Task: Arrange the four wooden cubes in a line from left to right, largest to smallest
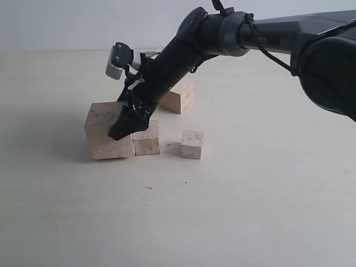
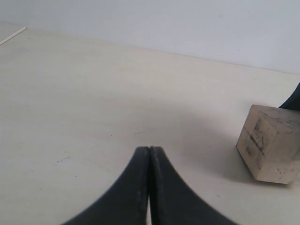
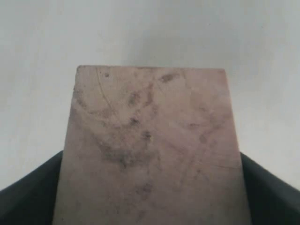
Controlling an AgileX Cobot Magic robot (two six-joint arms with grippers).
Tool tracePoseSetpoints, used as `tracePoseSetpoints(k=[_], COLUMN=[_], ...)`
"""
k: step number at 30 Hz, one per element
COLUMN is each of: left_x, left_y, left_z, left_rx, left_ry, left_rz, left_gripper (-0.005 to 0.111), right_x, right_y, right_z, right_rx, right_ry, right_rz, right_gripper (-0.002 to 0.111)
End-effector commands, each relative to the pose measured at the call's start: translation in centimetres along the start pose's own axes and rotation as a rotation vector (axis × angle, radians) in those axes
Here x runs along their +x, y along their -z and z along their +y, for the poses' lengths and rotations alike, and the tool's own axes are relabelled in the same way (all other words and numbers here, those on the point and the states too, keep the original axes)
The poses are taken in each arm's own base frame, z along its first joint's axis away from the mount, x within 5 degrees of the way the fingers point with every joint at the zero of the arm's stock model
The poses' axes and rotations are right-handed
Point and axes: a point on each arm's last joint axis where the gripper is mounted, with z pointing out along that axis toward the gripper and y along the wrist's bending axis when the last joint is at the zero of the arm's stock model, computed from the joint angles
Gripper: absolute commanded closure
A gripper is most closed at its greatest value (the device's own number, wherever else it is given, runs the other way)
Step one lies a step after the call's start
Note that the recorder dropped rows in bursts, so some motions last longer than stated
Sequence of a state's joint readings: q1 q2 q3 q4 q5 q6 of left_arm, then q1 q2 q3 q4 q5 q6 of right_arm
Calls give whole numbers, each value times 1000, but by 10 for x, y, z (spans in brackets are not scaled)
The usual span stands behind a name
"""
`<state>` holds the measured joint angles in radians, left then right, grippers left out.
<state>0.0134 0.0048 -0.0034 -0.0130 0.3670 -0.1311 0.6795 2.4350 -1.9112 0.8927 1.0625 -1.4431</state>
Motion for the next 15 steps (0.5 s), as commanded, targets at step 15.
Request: tracePoseSetpoints(k=[15], left_x=[0], left_y=[0], left_z=[0], left_rx=[6], left_ry=[-6], left_rz=[-10], left_gripper=[107], right_x=[5], right_y=[-26], right_z=[1], right_rx=[12], right_ry=[-33], right_rz=[2], right_gripper=[108])
